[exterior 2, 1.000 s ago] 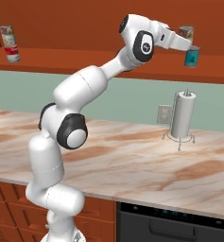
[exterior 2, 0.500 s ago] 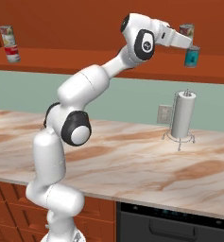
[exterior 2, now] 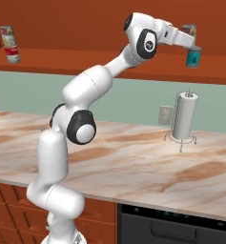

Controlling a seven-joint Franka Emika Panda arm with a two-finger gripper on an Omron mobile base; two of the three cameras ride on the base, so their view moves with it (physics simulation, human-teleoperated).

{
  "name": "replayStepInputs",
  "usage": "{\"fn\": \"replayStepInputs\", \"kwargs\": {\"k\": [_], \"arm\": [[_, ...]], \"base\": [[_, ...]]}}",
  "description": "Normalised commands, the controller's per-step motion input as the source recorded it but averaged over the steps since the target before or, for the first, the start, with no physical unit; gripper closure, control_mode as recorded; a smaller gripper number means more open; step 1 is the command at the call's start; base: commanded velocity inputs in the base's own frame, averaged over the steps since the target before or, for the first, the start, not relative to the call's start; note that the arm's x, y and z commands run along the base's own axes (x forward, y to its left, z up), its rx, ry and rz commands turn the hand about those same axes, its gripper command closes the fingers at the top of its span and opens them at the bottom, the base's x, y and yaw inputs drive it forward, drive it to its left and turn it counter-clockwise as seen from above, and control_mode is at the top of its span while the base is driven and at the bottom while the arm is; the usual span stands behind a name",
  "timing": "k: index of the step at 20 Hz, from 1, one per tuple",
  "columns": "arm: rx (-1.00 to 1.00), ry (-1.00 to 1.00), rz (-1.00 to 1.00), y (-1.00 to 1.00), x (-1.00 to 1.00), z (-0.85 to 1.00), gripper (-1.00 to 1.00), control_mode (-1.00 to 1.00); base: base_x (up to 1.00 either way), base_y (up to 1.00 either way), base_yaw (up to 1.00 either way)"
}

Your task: Stack two cans on top of the other two cans in the cabinet.

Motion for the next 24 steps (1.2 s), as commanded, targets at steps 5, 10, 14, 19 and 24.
{"fn": "replayStepInputs", "kwargs": {"k": [5,10,14,19,24], "arm": [[0.01,0.01,0.0,-0.11,0.15,0.04,1.0,-1.0],[0.08,0.0,-0.02,-0.09,0.13,0.03,1.0,-1.0],[0.1,0.0,-0.01,0.0,0.13,0.04,1.0,-1.0],[0.04,0.0,0.0,-0.01,0.18,0.12,1.0,-1.0],[0.0,0.0,0.0,-0.09,0.17,0.09,1.0,-1.0]], "base": [[0.0,0.0,0.0],[0.0,0.0,0.0],[0.0,0.0,0.0],[0.0,0.0,0.0],[0.0,0.0,0.0]]}}
